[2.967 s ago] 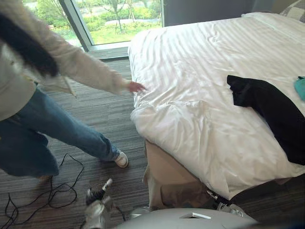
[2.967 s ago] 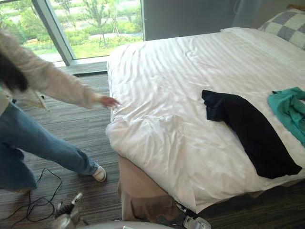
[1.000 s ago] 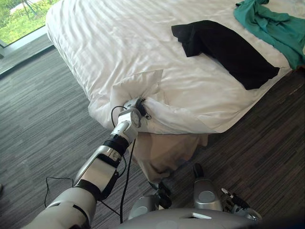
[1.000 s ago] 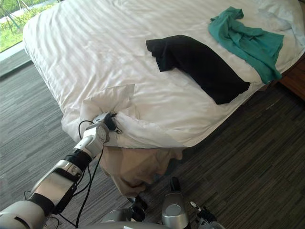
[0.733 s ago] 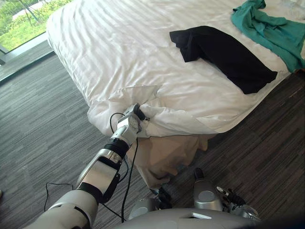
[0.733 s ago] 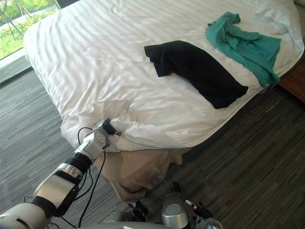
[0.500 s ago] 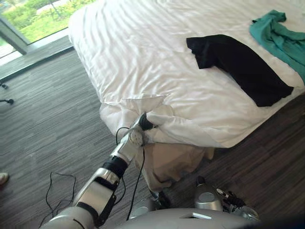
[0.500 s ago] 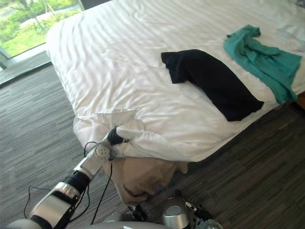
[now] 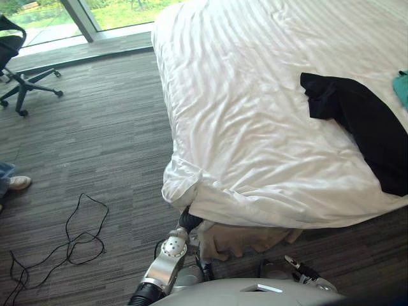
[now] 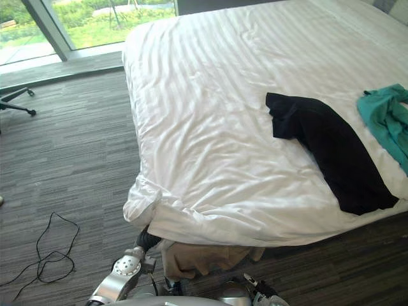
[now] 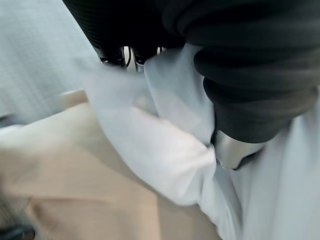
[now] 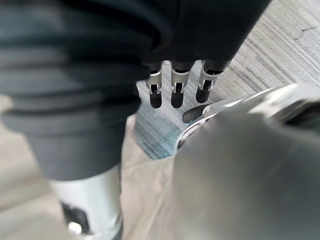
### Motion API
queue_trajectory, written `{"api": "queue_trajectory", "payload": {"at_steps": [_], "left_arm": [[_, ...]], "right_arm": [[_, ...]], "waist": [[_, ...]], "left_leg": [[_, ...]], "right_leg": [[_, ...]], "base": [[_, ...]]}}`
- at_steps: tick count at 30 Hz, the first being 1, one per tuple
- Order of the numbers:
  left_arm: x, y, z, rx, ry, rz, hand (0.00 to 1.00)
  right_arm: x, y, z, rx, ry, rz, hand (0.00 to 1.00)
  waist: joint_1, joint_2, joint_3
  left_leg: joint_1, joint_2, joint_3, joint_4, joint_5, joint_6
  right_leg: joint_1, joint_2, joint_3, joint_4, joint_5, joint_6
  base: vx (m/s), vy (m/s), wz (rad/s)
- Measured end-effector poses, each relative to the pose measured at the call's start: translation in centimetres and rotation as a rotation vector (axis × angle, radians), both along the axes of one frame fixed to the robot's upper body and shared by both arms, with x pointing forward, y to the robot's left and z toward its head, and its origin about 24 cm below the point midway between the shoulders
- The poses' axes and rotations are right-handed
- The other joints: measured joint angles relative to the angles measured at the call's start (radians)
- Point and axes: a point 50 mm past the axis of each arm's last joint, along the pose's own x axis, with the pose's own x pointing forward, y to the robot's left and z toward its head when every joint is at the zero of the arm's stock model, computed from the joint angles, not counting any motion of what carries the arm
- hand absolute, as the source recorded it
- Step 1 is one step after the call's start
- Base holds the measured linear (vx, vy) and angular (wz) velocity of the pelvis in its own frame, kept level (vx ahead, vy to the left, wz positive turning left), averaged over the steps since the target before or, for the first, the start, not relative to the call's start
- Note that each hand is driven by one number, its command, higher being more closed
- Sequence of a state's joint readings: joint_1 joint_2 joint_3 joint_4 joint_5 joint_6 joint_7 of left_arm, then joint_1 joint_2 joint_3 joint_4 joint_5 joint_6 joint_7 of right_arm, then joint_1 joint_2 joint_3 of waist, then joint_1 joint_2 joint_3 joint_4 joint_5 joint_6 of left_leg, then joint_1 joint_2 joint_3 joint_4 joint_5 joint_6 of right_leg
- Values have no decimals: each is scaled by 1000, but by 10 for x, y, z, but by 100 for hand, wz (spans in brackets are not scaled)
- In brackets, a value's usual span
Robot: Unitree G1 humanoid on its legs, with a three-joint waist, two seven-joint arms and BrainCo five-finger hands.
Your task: Tidy the bed and pick cloth on bed and put in laundry
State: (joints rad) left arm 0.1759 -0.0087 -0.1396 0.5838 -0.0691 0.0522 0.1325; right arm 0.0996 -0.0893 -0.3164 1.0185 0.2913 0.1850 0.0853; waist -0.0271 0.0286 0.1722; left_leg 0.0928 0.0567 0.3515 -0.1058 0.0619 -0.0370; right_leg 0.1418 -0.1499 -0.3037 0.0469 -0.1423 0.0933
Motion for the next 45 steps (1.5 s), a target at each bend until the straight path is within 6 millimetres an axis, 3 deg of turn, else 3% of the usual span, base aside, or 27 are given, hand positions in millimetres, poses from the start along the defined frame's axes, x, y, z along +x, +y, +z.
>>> {"api": "queue_trajectory", "payload": {"at_steps": [3,8,11,13,17,21,24,30,34,36,38,39,40,41,43,45], "left_arm": [[-18,3,-15,-19,64,101,0],[-24,24,-26,-39,152,211,0],[-32,39,-34,-99,285,183,0],[-49,46,-41,-128,383,203,0],[-55,61,-41,-89,420,163,0],[-102,68,-52,-181,551,238,0],[-114,66,-53,-261,559,270,0],[-105,69,-51,-156,502,172,0],[-97,82,-48,3,480,118,0],[-87,83,-47,36,467,53,0],[-66,77,-44,48,431,-12,0],[-60,76,-44,62,424,-41,0],[-57,91,-40,118,435,-71,0],[-53,94,-40,138,440,-85,0],[-47,89,-40,148,446,-134,0],[-44,85,-40,135,443,-127,0]], "right_arm": [[1,5,-1,13,3,8,0],[1,7,-2,24,12,13,0],[2,5,-2,25,13,14,0],[1,2,-2,27,22,15,0],[2,4,-2,38,21,16,0],[2,6,-2,35,28,33,0],[5,9,-3,40,46,61,0],[15,13,-2,30,65,148,0],[18,18,-3,25,67,135,0],[21,17,-2,33,50,97,0],[30,7,3,1,5,26,0],[32,6,4,-1,-9,-10,0],[32,15,3,28,-16,-71,0],[30,17,2,35,-11,-112,0],[12,10,-1,6,13,-307,0],[5,0,0,-38,22,-444,0]], "waist": [[15,-2,-18],[14,2,-24],[17,8,-28],[21,20,-31],[35,29,-34],[39,21,-36],[48,10,-33],[45,-1,-40],[41,-49,-39],[29,-54,-44],[15,-17,-32],[6,-7,-21],[9,-72,-7],[-7,-82,12],[-24,-84,16],[-30,-62,30]], "left_leg": [[8,14,-14,-1,-2,-8],[14,33,-39,-1,3,-25],[12,38,-51,-1,5,-27],[12,33,-55,-1,4,-28],[14,31,-55,-1,3,-31],[28,27,-56,-1,-6,-38],[27,22,-62,-1,-5,-38],[7,26,-39,0,-20,-36],[-34,41,29,188,-79,-32],[-42,56,29,208,-79,-31],[-17,113,25,165,-86,-37],[7,124,24,125,-94,-46],[36,82,27,95,-80,-55],[55,73,18,74,-78,-60],[101,62,27,5,-39,-62],[95,52,29,1,-30,-50]], "right_leg": [[12,12,-13,-5,-2,-3],[26,26,-30,-6,-7,-10],[32,30,-43,-6,-9,-13],[40,28,-45,-12,-9,-13],[53,23,-59,-16,-11,-11],[79,21,-72,-35,-13,-9],[86,22,-88,-37,-17,-12],[46,24,-54,-21,-27,-14],[19,-6,10,40,-38,-10],[-11,-8,19,110,-35,-5],[-155,6,47,345,-50,9],[-180,22,60,314,-78,0],[-178,-8,76,216,8,3],[-166,-19,69,223,17,30],[-154,-22,43,211,27,39],[-143,-25,41,183,36,32]], "base": [[0,-49,3],[-20,-48,5],[-14,-31,11],[7,5,17],[25,9,11],[32,-5,5],[7,1,11],[20,11,-11],[90,15,-49],[46,-17,-14],[-30,13,-24],[-51,13,-28],[-66,-22,-3],[-40,-43,17],[-38,-13,14],[-73,35,-1]]}}
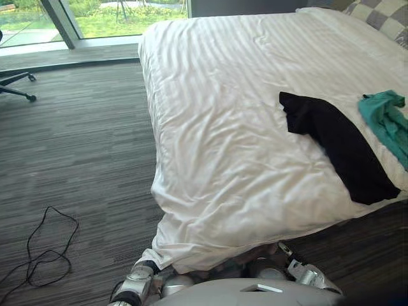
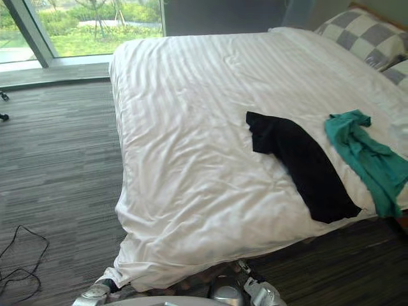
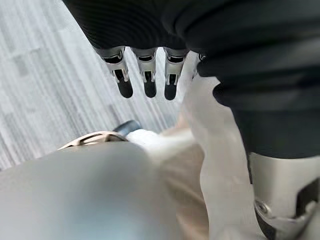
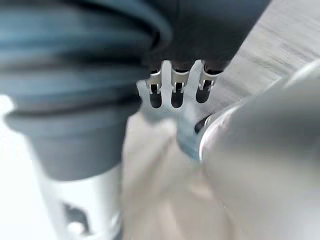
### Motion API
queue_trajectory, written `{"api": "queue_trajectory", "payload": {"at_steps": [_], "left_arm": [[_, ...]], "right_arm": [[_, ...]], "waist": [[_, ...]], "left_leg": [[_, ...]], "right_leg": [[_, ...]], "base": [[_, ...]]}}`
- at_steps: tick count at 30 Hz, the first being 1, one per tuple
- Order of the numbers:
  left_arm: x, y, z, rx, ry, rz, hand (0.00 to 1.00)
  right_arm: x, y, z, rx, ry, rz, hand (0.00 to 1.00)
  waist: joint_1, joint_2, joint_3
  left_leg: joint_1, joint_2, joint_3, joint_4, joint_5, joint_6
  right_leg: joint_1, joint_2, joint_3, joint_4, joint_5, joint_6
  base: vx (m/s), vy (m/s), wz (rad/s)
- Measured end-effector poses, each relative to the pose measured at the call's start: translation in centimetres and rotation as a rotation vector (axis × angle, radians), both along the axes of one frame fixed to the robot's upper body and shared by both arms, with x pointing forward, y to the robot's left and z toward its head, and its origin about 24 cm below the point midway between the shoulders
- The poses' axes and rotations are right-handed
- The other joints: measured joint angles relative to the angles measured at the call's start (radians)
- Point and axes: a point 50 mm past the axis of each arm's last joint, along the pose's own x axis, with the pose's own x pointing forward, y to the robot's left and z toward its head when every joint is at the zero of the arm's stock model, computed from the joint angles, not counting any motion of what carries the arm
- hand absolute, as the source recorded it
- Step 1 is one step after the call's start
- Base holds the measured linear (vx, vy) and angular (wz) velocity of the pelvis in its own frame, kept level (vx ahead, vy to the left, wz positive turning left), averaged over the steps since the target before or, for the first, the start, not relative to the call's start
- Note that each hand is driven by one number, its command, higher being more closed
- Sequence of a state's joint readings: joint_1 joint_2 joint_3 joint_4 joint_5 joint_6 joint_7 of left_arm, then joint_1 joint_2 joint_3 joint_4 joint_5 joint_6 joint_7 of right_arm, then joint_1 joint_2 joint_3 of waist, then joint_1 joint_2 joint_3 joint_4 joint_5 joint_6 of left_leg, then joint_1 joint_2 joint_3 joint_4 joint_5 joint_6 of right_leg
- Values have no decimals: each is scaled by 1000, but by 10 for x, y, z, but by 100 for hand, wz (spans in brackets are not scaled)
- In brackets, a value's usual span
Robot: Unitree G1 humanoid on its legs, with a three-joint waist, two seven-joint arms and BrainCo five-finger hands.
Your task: Tidy the bed and pick cloth on bed and put in laundry
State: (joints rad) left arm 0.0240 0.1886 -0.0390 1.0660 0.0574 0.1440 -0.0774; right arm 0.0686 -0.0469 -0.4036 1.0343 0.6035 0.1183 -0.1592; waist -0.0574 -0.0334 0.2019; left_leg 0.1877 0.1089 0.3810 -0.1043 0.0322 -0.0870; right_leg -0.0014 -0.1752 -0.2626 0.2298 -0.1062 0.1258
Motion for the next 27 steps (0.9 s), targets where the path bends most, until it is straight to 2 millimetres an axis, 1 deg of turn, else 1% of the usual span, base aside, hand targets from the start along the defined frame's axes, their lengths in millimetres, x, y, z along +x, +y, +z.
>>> {"api": "queue_trajectory", "payload": {"at_steps": [1,3,4,5,6,7,8,9,10,11,12,13,14,15,16,17,18,19,20,21,22,23,24,25,27], "left_arm": [[0,-3,-1,-6,0,16,0],[-4,-4,-2,-19,6,53,0],[-7,-4,-2,-27,17,77,0],[-7,-3,-3,-30,22,89,0],[-11,-2,-3,-32,32,113,0],[-15,-1,-4,-30,45,129,0],[-18,0,-4,-36,57,162,0],[-22,1,-5,-38,71,193,0],[-26,2,-5,-37,84,203,0],[-38,4,-7,-37,113,232,0],[-48,5,-8,-35,133,250,0],[-53,6,-8,-33,142,257,0],[-59,7,-8,-31,150,269,0],[-62,7,-8,-29,152,271,0],[-65,7,-9,-27,151,275,0],[-66,8,-9,-26,147,277,0],[-68,9,-9,-27,143,292,0],[-68,9,-8,-20,137,294,0],[-68,9,-8,-17,132,292,0],[-67,9,-8,-11,129,275,0],[-67,9,-8,-10,127,270,0],[-65,8,-8,-11,118,262,0],[-62,8,-8,-13,110,257,0],[-60,7,-8,-14,103,251,0],[-56,7,-7,-15,92,249,0]], "right_arm": [[-10,-7,0,-26,22,-95,0],[-22,-18,2,-73,62,-219,0],[-26,-26,5,-115,88,-280,100],[-27,-30,7,-134,93,-315,100],[-27,-41,12,-175,88,-387,100],[-28,-47,16,-206,92,-435,100],[-29,-62,25,-274,88,-523,100],[-23,-76,38,-354,51,-583,100],[-21,-84,46,-398,27,-615,100],[-13,-99,64,-501,-34,-650,100],[-1,-112,88,-617,-123,-667,100],[5,-118,102,-683,-173,-666,100],[18,-129,132,-807,-294,-652,100],[30,-133,154,-887,-387,-620,100],[48,-135,183,-977,-518,-551,100],[59,-134,196,-1005,-590,-501,100],[91,-124,226,-1045,-785,-327,100],[114,-110,244,-1050,-915,-186,100],[126,-102,254,-1044,-994,-100,100],[158,-72,275,-991,-1194,166,100],[169,-60,281,-957,-1264,269,100],[181,-42,289,-911,-1356,411,100],[191,-24,296,-842,-1447,534,100],[204,-1,304,-752,-1544,699,100],[222,33,312,-606,-1651,950,100]], "waist": [[-5,11,5],[-2,16,9],[1,14,8],[2,13,5],[6,14,-2],[11,14,-4],[20,13,-9],[22,8,-17],[22,4,-20],[17,-8,-32],[18,-22,-44],[19,-27,-53],[18,-27,-67],[17,-31,-71],[17,-28,-76],[17,-30,-77],[18,-33,-81],[20,-35,-82],[21,-35,-82],[25,-33,-81],[30,-33,-81],[43,-32,-80],[52,-31,-79],[57,-27,-73],[75,-21,-60]], "left_leg": [[-1,-3,6,0,1,7],[2,-8,14,-1,-5,14],[6,-13,22,-2,-10,16],[6,-14,24,-2,-15,15],[3,-20,32,-2,-18,16],[2,-21,45,-3,-22,20],[2,-23,60,-3,-31,27],[3,-25,81,-3,-37,28],[4,-27,87,-3,-41,29],[5,-25,110,-3,-49,29],[7,-32,124,-3,-58,29],[7,-36,131,-3,-64,27],[9,-36,134,-3,-69,21],[10,-32,134,-2,-72,18],[18,-24,133,-2,-72,18],[22,-22,132,-1,-66,22],[30,-21,129,1,-64,24],[34,-21,130,5,-64,24],[36,-23,130,5,-64,24],[37,-32,126,5,-64,25],[37,-34,124,5,-63,25],[37,-34,117,5,-63,26],[37,-34,106,5,-62,28],[35,-33,90,5,-59,32],[36,-29,50,5,-55,37]], "right_leg": [[18,-1,-1,-25,8,-7],[32,-3,0,-44,10,-4],[41,-5,0,-60,11,-6],[45,-6,0,-69,12,-6],[50,-6,0,-91,13,-4],[51,-6,1,-100,14,-1],[56,-6,0,-125,21,10],[62,-8,0,-144,25,17],[64,-11,0,-148,25,18],[60,-20,1,-152,37,28],[58,-29,1,-157,66,24],[54,-34,1,-158,86,25],[53,-36,1,-157,124,53],[52,-34,1,-153,138,54],[52,-29,2,-143,154,33],[53,-23,4,-138,160,26],[53,-15,13,-133,171,10],[53,-14,25,-133,175,3],[53,-14,31,-133,178,0],[54,-16,30,-132,180,-3],[54,-17,30,-132,180,-3],[54,-17,30,-131,180,-3],[54,-17,28,-129,177,-7],[55,-17,24,-122,173,-13],[65,-17,0,-104,162,-30]], "base": [[-53,52,1],[-60,49,-3],[-62,78,-6],[-22,87,-9],[-6,78,-10],[2,93,-18],[18,120,-20],[46,137,-17],[75,121,-13],[107,120,-20],[102,107,-25],[125,111,-22],[134,88,-11],[167,82,-3],[135,47,0],[115,31,-5],[100,22,-10],[90,21,-12],[62,36,-5],[0,0,0],[18,25,6],[18,-4,9],[28,-25,22],[20,-31,30],[-19,-44,43]]}}
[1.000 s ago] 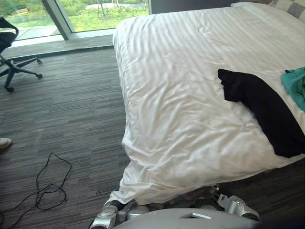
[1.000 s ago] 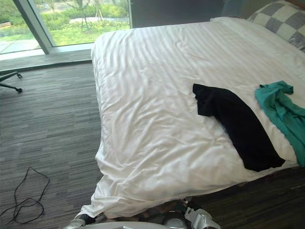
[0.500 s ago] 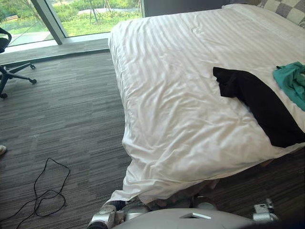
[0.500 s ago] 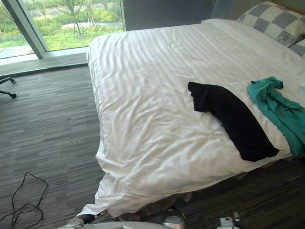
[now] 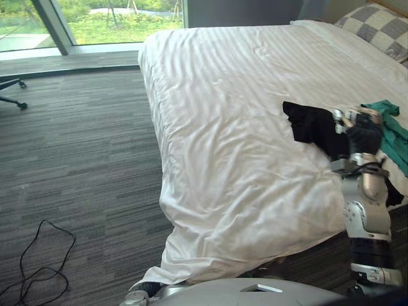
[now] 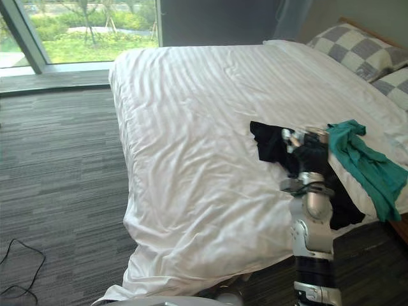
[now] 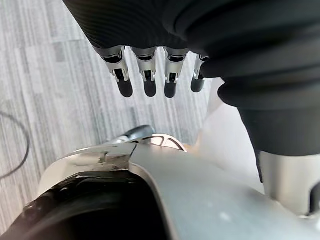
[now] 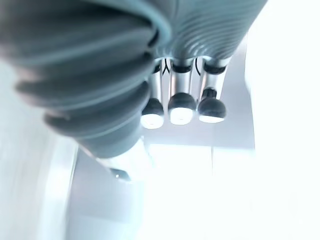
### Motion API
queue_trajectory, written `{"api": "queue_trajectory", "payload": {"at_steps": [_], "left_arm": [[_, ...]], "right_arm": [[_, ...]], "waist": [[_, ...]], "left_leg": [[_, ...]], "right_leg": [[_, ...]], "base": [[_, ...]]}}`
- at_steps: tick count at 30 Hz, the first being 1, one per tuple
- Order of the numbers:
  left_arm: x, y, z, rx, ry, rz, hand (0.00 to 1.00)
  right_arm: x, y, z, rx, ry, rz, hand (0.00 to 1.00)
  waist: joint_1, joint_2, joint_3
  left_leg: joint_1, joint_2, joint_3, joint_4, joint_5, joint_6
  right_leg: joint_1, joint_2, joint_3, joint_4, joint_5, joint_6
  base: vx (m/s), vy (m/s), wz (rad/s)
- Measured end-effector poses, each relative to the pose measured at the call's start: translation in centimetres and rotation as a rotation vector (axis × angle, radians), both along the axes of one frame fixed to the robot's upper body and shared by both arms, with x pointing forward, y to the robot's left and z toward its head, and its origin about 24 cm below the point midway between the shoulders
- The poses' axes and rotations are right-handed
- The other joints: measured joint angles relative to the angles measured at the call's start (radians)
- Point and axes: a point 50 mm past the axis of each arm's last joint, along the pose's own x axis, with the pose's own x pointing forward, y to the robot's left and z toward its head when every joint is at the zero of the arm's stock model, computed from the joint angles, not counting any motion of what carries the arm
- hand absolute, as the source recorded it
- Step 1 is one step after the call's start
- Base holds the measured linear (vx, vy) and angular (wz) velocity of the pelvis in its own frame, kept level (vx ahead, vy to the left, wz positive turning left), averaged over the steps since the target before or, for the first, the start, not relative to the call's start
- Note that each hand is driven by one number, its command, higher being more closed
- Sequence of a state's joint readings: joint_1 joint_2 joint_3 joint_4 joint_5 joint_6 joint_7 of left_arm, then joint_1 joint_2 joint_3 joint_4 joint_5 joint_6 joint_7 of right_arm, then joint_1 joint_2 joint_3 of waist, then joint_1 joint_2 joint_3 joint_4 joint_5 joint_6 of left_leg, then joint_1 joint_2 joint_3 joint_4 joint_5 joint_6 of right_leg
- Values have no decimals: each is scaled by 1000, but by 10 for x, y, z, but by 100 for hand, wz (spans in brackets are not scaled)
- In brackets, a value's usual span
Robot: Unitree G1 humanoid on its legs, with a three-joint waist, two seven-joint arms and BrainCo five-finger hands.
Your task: Tidy the bed and pick cloth on bed and put in laundry
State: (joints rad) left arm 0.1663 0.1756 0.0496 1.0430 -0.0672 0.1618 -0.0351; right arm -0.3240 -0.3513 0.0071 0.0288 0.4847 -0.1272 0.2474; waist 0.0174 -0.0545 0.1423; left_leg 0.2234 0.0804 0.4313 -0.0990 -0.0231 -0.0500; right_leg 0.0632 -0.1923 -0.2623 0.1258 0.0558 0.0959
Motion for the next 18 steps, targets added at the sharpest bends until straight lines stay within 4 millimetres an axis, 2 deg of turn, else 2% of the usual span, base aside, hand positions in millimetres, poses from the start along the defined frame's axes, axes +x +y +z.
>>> {"api": "queue_trajectory", "payload": {"at_steps": [3,5,8,10,11,14,15,16,18], "left_arm": [[3,1,1,4,-9,-4,0],[3,4,1,14,-15,-15,0],[5,10,3,31,-26,-24,0],[14,15,5,39,-51,-26,0],[27,17,8,45,-89,-34,0],[61,13,15,28,-196,-58,0],[72,11,17,25,-221,-79,0],[81,8,19,25,-235,-110,0],[88,7,21,31,-244,-129,0]], "right_arm": [[8,40,0,-85,19,262,100],[9,60,-2,-99,39,354,100],[13,91,-10,-76,95,451,100],[13,109,-5,-70,88,506,100],[15,118,4,-71,57,536,100],[18,131,32,-119,-34,603,100],[15,141,39,-150,-58,654,100],[3,155,39,-189,-60,736,100],[-8,170,32,-228,-28,818,100]], "waist": [[29,-3,17],[49,-18,26],[59,-36,53],[75,-52,84],[80,-63,118],[86,-48,227],[85,-27,276],[79,-10,315],[67,-1,330]], "left_leg": [[0,7,-63,0,5,2],[-5,5,-92,0,11,2],[-36,-2,-137,0,24,-1],[-98,-10,-154,34,20,-4],[-158,-11,-162,83,12,0],[-277,-12,-167,157,15,7],[-315,-11,-168,177,18,8],[-365,-8,-172,214,12,9],[-426,4,-177,278,-5,18]], "right_leg": [[18,-3,-19,30,-18,-14],[20,-11,-30,50,-34,-11],[10,-23,-32,67,-59,-12],[-36,-38,-28,87,-86,-13],[-82,-52,-24,102,-104,-13],[-156,-57,-19,102,-109,-15],[-185,-56,-11,102,-111,-12],[-225,-57,-1,119,-119,0],[-280,-59,1,171,-121,2]], "base": [[-38,-54,47],[-59,-54,46],[-69,-44,43],[-87,-21,32],[-112,-41,23],[-126,-27,10],[-167,-20,-1],[-125,-31,1],[-79,-41,6]]}}
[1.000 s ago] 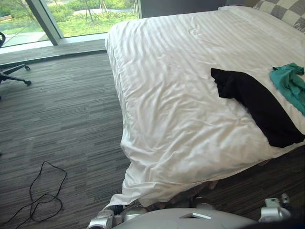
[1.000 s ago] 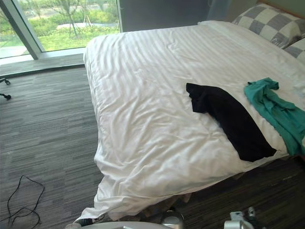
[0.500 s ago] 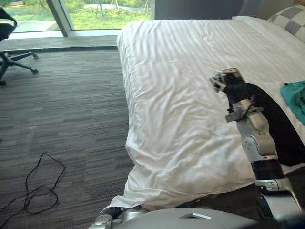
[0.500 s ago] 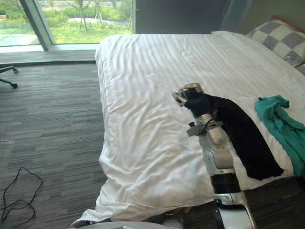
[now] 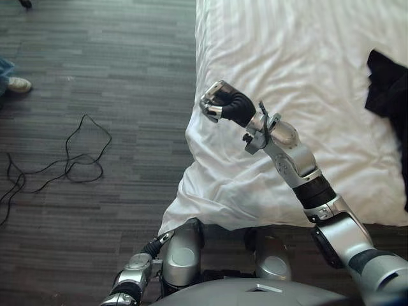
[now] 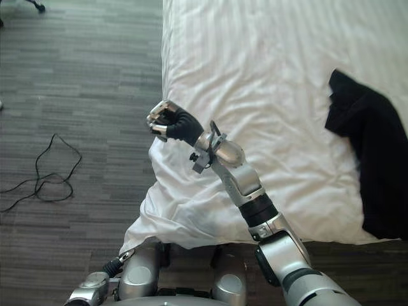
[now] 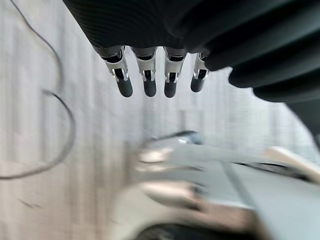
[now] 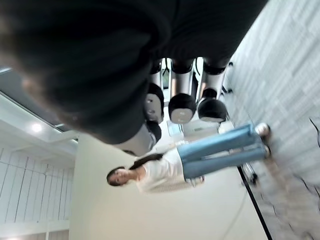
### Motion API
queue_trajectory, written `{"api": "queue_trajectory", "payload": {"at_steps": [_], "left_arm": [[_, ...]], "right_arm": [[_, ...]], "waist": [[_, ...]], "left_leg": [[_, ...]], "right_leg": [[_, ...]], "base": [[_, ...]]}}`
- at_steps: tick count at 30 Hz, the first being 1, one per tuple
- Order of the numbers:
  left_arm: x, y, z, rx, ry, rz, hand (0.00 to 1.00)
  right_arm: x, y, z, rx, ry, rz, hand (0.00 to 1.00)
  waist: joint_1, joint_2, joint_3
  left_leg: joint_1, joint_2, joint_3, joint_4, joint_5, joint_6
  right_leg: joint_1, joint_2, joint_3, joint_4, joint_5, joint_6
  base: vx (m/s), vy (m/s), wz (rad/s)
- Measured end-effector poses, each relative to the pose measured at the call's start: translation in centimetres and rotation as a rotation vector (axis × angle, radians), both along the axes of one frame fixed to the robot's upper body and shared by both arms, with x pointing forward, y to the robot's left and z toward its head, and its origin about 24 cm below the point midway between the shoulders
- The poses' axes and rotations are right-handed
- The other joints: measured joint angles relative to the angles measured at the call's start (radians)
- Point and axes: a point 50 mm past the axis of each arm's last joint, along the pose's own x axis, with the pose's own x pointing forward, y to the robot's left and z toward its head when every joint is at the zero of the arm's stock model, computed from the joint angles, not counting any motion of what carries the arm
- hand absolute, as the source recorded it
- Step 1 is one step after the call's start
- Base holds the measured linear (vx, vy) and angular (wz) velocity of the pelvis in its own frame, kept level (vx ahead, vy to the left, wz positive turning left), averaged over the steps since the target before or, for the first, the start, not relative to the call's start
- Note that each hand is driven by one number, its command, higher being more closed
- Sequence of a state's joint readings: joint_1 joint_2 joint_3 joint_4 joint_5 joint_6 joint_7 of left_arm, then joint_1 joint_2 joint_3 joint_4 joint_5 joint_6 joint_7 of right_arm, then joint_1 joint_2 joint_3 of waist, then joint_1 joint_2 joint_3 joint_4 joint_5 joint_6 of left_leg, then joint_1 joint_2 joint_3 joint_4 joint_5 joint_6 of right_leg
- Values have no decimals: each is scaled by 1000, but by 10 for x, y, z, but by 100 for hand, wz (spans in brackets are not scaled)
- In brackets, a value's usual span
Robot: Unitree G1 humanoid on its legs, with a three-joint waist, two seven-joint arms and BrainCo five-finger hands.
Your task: Tidy the bed and pick cloth on bed and put in laundry
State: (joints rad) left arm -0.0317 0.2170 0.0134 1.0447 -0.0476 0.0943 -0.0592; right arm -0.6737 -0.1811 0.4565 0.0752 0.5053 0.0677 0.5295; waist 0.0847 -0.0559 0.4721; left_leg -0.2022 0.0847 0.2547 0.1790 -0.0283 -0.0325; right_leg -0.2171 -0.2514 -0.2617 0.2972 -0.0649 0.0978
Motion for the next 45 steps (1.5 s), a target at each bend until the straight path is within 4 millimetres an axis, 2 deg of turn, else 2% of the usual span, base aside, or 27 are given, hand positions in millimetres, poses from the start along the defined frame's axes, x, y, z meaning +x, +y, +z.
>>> {"api": "queue_trajectory", "payload": {"at_steps": [3,4,7,9,12,15,19,22,26,29,34,36,38,40,42,45], "left_arm": [[9,-1,3,0,-21,-29,0],[18,-3,6,9,-36,-61,0],[33,-6,10,15,-63,-94,0],[37,-9,11,13,-69,-103,0],[43,-13,13,19,-92,-139,0],[51,-16,16,35,-108,-165,0],[59,-17,20,45,-126,-178,0],[64,-19,22,47,-142,-182,0],[65,-20,22,51,-148,-178,0],[66,-21,23,51,-162,-179,0],[64,-23,21,64,-145,-168,0],[63,-23,21,63,-141,-169,0],[60,-23,20,71,-138,-182,0],[52,-22,16,76,-110,-186,0],[43,-20,12,80,-69,-183,0],[28,-18,5,78,-20,-172,0]], "right_arm": [[-14,15,-19,-57,76,80,100],[-16,17,-24,-72,95,88,100],[-15,22,-38,-128,135,71,100],[-5,19,-56,-165,207,4,100],[13,2,-78,-180,318,-102,100],[10,6,-85,-150,374,-38,100],[2,12,-103,-146,448,20,100],[-2,6,-122,-111,532,8,100],[-6,-2,-136,-80,568,32,100],[-22,-8,-154,-103,608,137,100],[-61,-8,-189,-233,707,301,100],[-72,-7,-196,-253,731,329,100],[-82,0,-189,-236,704,389,100],[-92,12,-176,-172,674,466,100],[-98,25,-153,-66,627,539,100],[-98,36,-126,76,587,558,100]], "waist": [[-10,5,2],[-9,5,3],[-8,19,12],[-10,31,18],[-12,48,22],[-24,66,28],[-41,69,26],[-50,70,26],[-53,70,26],[-57,70,25],[-62,68,25],[-60,66,25],[-61,60,20],[-66,47,-27],[-64,24,-85],[-62,4,-152]], "left_leg": [[-86,16,-20,62,-19,-3],[-118,16,-23,66,-18,-6],[-173,16,-29,57,4,-3],[-177,15,-23,46,12,-3],[-212,15,-16,33,23,-2],[-223,16,-15,32,27,-2],[-223,16,-16,32,27,-2],[-218,11,-21,31,25,-4],[-185,4,-28,14,23,-8],[-151,-5,-34,-6,23,-7],[-72,-14,-43,-40,25,-5],[-33,-14,-47,-46,25,-5],[13,-13,-46,-70,26,-7],[26,-10,-45,-94,31,-13],[60,-6,-44,-116,36,-15],[115,-4,-41,-148,37,-17]], "right_leg": [[-76,0,-5,62,-14,7],[-100,0,-4,59,-34,5],[-156,5,-2,54,-28,7],[-167,5,2,50,-22,11],[-218,6,12,48,-7,22],[-232,9,17,46,-2,27],[-229,11,21,34,7,31],[-208,13,21,4,9,32],[-161,13,9,-29,13,28],[-118,13,4,-64,19,24],[-27,16,0,-117,34,49],[19,20,1,-140,39,54],[61,27,2,-163,46,67],[70,36,2,-183,53,64],[109,46,2,-216,62,64],[167,58,2,-263,74,60]], "base": [[-19,-51,16],[8,-40,20],[22,-38,7],[64,-18,-5],[58,-15,-7],[83,-19,-6],[62,4,-3],[37,25,2],[26,31,7],[66,33,2],[92,9,0],[100,-6,-3],[66,-14,-9],[64,-26,-10],[66,-21,-6],[41,-9,-6]]}}
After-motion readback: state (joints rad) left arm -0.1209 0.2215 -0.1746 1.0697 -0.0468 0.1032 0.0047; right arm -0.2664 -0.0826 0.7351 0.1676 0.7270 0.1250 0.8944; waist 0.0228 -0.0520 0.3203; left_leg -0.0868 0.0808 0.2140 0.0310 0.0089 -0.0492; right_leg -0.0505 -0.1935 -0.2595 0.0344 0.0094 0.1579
